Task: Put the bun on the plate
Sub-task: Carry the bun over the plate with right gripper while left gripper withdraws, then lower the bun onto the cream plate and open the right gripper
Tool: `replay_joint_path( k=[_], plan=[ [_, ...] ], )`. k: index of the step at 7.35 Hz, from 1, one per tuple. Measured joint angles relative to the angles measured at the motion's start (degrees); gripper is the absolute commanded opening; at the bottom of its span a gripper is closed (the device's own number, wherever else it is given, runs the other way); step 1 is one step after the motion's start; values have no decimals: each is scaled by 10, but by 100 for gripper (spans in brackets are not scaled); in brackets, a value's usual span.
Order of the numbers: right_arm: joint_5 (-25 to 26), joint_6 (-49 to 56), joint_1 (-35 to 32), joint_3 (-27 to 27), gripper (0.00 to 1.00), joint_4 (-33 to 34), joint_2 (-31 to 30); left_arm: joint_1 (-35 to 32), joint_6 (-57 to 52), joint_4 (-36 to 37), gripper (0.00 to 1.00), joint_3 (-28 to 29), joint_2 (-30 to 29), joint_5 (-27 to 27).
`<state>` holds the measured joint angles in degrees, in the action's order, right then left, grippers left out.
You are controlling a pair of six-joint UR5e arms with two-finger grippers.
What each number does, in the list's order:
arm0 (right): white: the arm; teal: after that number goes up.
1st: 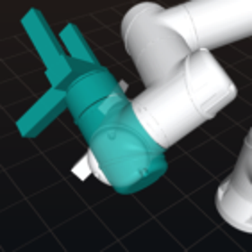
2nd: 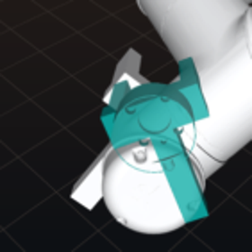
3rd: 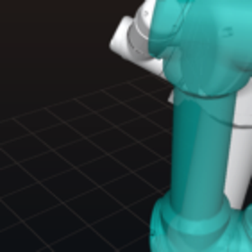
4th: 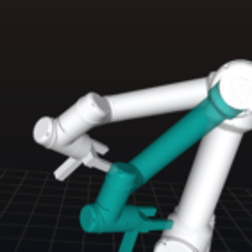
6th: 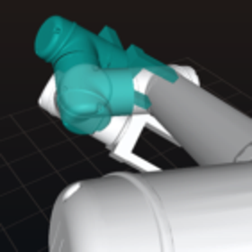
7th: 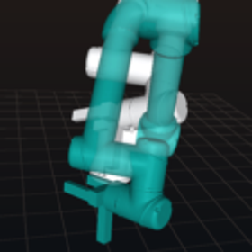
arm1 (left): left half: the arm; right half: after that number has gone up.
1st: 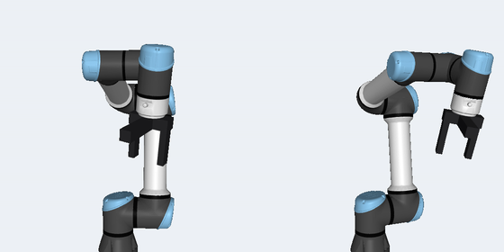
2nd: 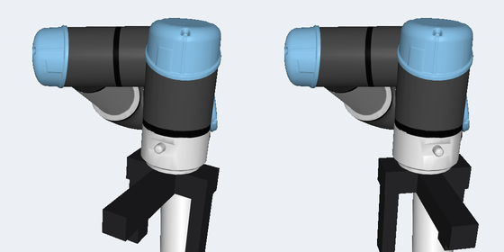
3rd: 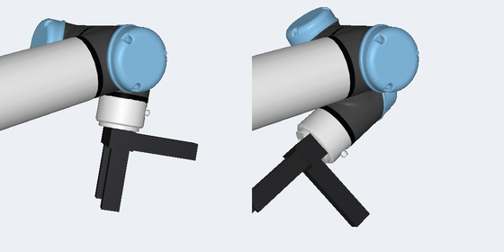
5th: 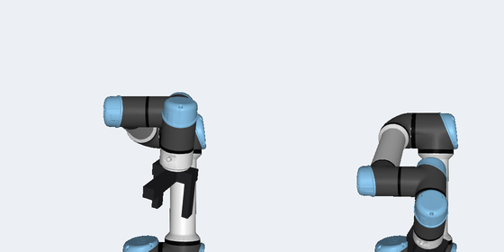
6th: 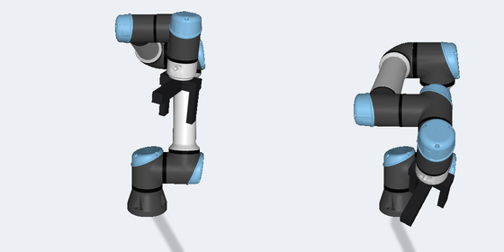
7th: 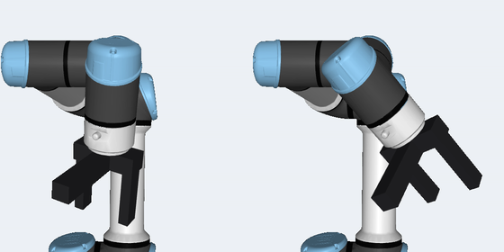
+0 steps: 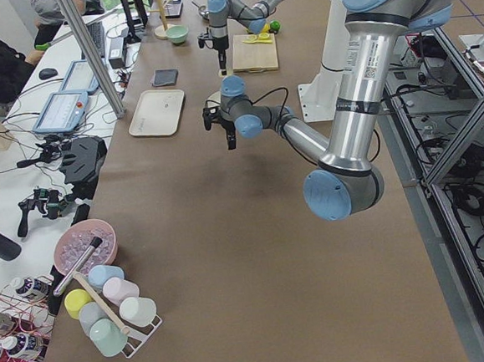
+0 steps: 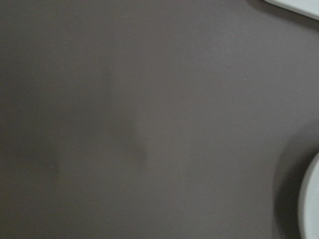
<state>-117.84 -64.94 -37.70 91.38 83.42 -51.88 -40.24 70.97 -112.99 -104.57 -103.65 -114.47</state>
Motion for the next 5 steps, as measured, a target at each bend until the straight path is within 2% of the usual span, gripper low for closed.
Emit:
replay_joint_path(
  k=[2,5],
  plan=[
    [45,-19,30,-83,41,-3,84,-4,-10,0,96,1,15,3],
    [95,-23,62,-139,41,-10,129,-4,-11,0,96,-1,18,4]
  ],
)
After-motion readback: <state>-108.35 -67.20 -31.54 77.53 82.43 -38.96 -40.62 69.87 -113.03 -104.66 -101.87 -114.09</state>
